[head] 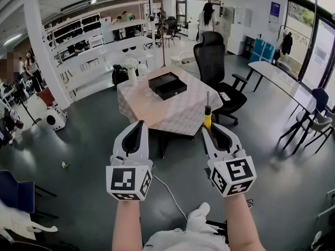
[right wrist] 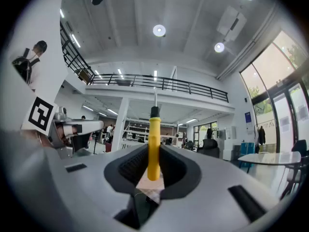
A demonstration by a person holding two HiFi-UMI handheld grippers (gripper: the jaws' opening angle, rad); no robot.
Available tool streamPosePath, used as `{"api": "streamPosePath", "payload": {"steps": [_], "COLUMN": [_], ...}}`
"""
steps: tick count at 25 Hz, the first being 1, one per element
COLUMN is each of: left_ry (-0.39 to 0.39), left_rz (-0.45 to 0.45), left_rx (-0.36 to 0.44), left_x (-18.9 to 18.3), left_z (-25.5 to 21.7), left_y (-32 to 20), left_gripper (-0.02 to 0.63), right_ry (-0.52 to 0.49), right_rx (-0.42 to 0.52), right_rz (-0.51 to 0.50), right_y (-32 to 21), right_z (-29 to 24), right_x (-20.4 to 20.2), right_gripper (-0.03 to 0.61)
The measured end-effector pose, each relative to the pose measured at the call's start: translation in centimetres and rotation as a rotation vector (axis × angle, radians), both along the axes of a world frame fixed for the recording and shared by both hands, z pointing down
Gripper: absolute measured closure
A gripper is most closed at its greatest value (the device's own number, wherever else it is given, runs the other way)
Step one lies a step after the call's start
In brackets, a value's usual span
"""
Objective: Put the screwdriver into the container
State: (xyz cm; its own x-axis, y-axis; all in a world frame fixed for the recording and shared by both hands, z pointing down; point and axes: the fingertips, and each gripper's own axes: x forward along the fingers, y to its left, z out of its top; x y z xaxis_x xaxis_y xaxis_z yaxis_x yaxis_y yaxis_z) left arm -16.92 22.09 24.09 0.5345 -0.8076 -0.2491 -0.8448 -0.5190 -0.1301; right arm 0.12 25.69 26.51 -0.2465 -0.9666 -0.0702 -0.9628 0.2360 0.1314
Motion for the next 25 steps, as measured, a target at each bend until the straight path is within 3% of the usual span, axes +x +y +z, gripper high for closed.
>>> {"api": "streamPosePath", "payload": {"steps": [6, 12, 19, 25], "left_ry": [0.015, 0.026, 0.006, -0.008], "left_rz": [-0.014, -0.017, -0.015, -0.021], "left_rx": [-0.008, -0.030, -0.042, -0.053], "left_x": [-1.1, -1.1, 0.4, 2.7], "left_z": [0.6, 1.2, 2.1, 2.9], "left_y": [0.5, -1.5, -4.9, -11.2], "left_gripper": [0.606, 0.606, 0.606, 0.606], "right_ry": [0.033, 0.049, 0.044, 0.036], "right_rx": [0.020, 0.014, -0.003, -0.013], "right_rz": [0.038, 0.053, 0.040, 0.012], "right_y": [1.9, 0.3, -3.9, -10.6], "right_z": [-0.2, -0.3, 0.7, 1.7], "right_x": [-0.5, 0.1, 1.6, 3.6], "right_gripper": [0.511, 0.511, 0.511, 0.511]}}
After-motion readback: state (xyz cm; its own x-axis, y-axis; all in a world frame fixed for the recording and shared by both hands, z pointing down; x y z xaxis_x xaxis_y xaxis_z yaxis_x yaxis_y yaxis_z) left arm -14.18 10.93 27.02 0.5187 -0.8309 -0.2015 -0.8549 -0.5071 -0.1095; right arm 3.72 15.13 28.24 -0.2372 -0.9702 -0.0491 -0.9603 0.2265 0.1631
